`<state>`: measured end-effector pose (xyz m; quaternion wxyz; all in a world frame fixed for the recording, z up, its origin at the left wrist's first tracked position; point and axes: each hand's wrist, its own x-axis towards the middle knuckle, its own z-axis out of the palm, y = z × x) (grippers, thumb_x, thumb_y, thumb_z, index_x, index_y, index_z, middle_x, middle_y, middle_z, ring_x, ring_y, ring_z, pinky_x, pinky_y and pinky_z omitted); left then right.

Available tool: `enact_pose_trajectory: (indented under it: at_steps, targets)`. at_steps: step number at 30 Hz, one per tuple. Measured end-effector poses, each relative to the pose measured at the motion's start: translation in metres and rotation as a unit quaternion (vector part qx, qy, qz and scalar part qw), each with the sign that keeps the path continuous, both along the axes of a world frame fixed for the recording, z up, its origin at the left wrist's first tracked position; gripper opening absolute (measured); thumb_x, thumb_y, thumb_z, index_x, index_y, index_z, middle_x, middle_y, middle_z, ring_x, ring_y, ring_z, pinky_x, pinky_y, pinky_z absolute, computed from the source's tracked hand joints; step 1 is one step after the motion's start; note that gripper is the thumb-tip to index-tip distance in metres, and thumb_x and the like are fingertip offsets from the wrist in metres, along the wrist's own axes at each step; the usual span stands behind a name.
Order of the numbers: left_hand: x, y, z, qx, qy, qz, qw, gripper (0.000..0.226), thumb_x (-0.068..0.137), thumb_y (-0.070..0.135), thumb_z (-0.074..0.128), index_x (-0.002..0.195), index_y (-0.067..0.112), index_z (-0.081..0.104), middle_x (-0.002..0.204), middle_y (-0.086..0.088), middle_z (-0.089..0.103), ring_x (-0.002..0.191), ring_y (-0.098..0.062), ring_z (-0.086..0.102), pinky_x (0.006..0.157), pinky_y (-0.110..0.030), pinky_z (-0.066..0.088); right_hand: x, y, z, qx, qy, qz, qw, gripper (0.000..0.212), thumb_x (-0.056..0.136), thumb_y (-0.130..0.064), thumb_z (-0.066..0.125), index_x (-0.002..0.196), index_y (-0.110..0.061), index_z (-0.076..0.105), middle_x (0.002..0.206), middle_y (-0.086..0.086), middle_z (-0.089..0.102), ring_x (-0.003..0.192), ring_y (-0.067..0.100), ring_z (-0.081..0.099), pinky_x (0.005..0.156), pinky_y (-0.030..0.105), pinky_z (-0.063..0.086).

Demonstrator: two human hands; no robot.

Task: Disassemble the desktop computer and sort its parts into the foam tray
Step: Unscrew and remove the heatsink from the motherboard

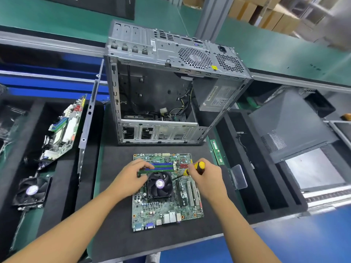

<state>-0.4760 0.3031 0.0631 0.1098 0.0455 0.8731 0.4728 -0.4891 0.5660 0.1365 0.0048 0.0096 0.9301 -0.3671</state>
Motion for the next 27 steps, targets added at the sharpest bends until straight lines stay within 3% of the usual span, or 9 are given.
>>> enact_pose_trajectory:
  at_steps: [2, 5, 10, 15, 19, 22, 24, 26, 27]
  targets:
    - [-0.008, 0.012, 0.010, -0.050, 0.024, -0.043, 0.998, 0.029, 0.093, 0.030, 0.059, 0.118, 0.044, 0.060, 0.125, 0.030, 0.050, 0.118, 0.003, 0.047, 0.099, -0.023, 0.037, -0.001, -0.003, 0.004, 0.013, 0.006, 0.004, 1.000, 0.039, 0.089, -0.040, 0.062, 0.071, -0.007, 0.049, 0.055, 0.007, 0.048, 0.050, 0.012, 0.033, 0.046, 0.023, 0.033]
    - [-0.016, 0.037, 0.019, -0.156, 0.063, -0.122, 0.978, 0.044, 0.091, 0.054, 0.057, 0.133, 0.039, 0.054, 0.138, 0.023, 0.049, 0.129, -0.002, 0.042, 0.110, -0.034, 0.026, -0.002, -0.005, 0.008, 0.011, 0.005, 0.000, 1.000, 0.038, 0.089, -0.039, 0.062, 0.070, -0.009, 0.047, 0.057, 0.009, 0.051, 0.050, 0.011, 0.035, 0.047, 0.022, 0.033]
    - [-0.022, 0.067, 0.020, -0.164, 0.049, -0.121, 0.978, 0.034, 0.094, 0.048, 0.058, 0.126, 0.037, 0.060, 0.130, 0.020, 0.056, 0.121, -0.005, 0.050, 0.108, -0.035, 0.033, -0.004, -0.007, 0.009, 0.017, 0.016, 0.019, 1.000, 0.037, 0.089, -0.039, 0.062, 0.067, -0.015, 0.045, 0.050, -0.004, 0.041, 0.049, 0.012, 0.036, 0.045, 0.022, 0.031]
    - [-0.028, 0.081, 0.022, -0.158, -0.019, -0.076, 0.984, 0.022, 0.091, 0.038, 0.063, 0.111, 0.034, 0.070, 0.111, 0.017, 0.067, 0.098, -0.008, 0.061, 0.090, -0.032, 0.050, -0.005, -0.009, 0.012, 0.024, 0.029, 0.040, 0.998, 0.039, 0.089, -0.035, 0.063, 0.065, -0.015, 0.041, 0.050, -0.004, 0.039, 0.050, 0.014, 0.035, 0.045, 0.024, 0.029]
    - [-0.028, 0.090, 0.023, -0.186, -0.021, -0.041, 0.981, 0.009, 0.089, 0.032, 0.066, 0.091, 0.029, 0.074, 0.083, 0.014, 0.068, 0.084, -0.013, 0.064, 0.064, -0.027, 0.044, -0.007, -0.018, 0.019, 0.056, 0.008, 0.061, 0.997, 0.044, 0.090, -0.033, 0.064, 0.064, -0.021, 0.031, 0.050, -0.006, 0.036, 0.048, 0.013, 0.034, 0.042, 0.022, 0.029]
    - [-0.029, 0.091, 0.022, -0.207, 0.000, -0.049, 0.977, 0.012, 0.089, 0.033, 0.064, 0.085, 0.026, 0.072, 0.069, 0.010, 0.061, 0.080, -0.019, 0.063, 0.057, -0.028, 0.042, -0.014, -0.028, 0.026, 0.092, -0.022, 0.095, 0.991, 0.038, 0.091, -0.037, 0.063, 0.070, -0.018, 0.038, 0.057, -0.005, 0.044, 0.045, 0.011, 0.036, 0.040, 0.019, 0.027]
    - [-0.031, 0.083, 0.020, -0.140, 0.004, -0.075, 0.987, 0.014, 0.090, 0.034, 0.066, 0.098, 0.027, 0.074, 0.083, 0.012, 0.065, 0.086, -0.016, 0.063, 0.070, -0.030, 0.049, -0.022, -0.030, 0.035, 0.102, -0.051, 0.126, 0.985, 0.034, 0.091, -0.037, 0.064, 0.073, -0.017, 0.042, 0.062, -0.002, 0.049, 0.050, 0.014, 0.041, 0.045, 0.024, 0.035]
    - [-0.032, 0.072, 0.019, -0.068, 0.017, -0.114, 0.991, 0.027, 0.090, 0.035, 0.069, 0.116, 0.026, 0.072, 0.110, 0.013, 0.068, 0.102, -0.008, 0.061, 0.092, -0.027, 0.048, -0.031, -0.027, 0.044, 0.107, -0.082, 0.146, 0.980, 0.030, 0.090, -0.034, 0.065, 0.075, -0.014, 0.048, 0.065, 0.001, 0.055, 0.058, 0.022, 0.053, 0.054, 0.031, 0.047]
    - [-0.032, 0.068, 0.018, -0.051, 0.028, -0.121, 0.991, 0.031, 0.090, 0.035, 0.070, 0.119, 0.025, 0.072, 0.116, 0.012, 0.068, 0.105, -0.005, 0.060, 0.095, -0.025, 0.046, -0.035, -0.025, 0.048, 0.108, -0.100, 0.150, 0.978, 0.027, 0.090, -0.032, 0.065, 0.078, -0.012, 0.052, 0.068, 0.004, 0.059, 0.063, 0.026, 0.059, 0.058, 0.035, 0.052]
